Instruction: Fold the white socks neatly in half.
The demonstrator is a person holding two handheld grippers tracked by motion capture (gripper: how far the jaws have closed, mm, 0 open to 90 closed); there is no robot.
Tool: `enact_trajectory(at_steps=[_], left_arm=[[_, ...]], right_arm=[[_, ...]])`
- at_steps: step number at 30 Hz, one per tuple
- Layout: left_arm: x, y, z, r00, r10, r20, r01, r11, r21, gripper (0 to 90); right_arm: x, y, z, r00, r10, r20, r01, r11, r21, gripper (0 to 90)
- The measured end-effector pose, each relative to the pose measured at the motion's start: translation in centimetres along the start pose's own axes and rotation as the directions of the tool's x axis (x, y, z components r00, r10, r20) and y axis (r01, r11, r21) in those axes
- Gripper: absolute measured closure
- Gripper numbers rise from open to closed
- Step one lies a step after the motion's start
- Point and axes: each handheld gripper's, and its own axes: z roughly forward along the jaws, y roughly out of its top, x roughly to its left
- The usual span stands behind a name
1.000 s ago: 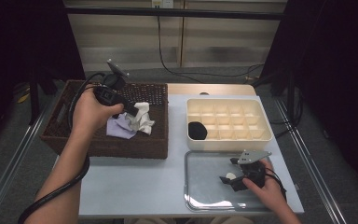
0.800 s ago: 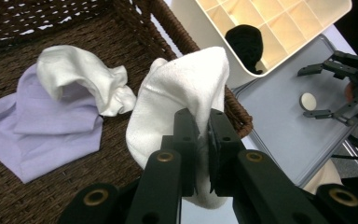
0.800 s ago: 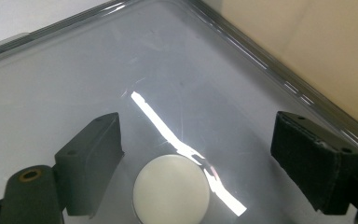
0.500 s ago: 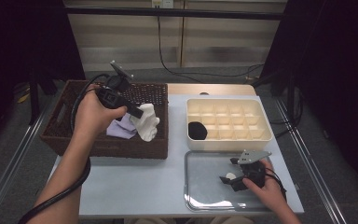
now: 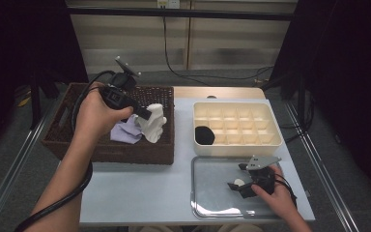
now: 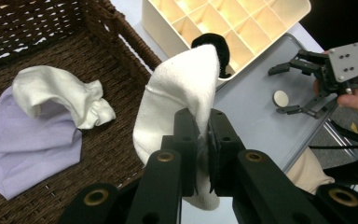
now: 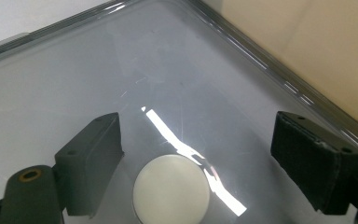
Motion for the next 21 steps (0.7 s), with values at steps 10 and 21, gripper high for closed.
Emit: enact_trajectory(at_steps=[10, 21], left_arm=[[-1.7, 0.3, -0.5, 0.9987, 0.044, 0.024, -0.044, 0.999, -0.003, 83.7], [-2.8, -0.3, -0.1, 0.997, 0.066, 0.041, -0.066, 0.9978, 0.002, 82.6]], right_arm=[[0.0, 0.0, 0.0, 1.0, 0.0, 0.001, 0.0, 1.0, 0.001, 16.1], [0.0, 0.0, 0.0, 1.0, 0.001, 0.002, -0.001, 1.0, 0.002, 16.1]])
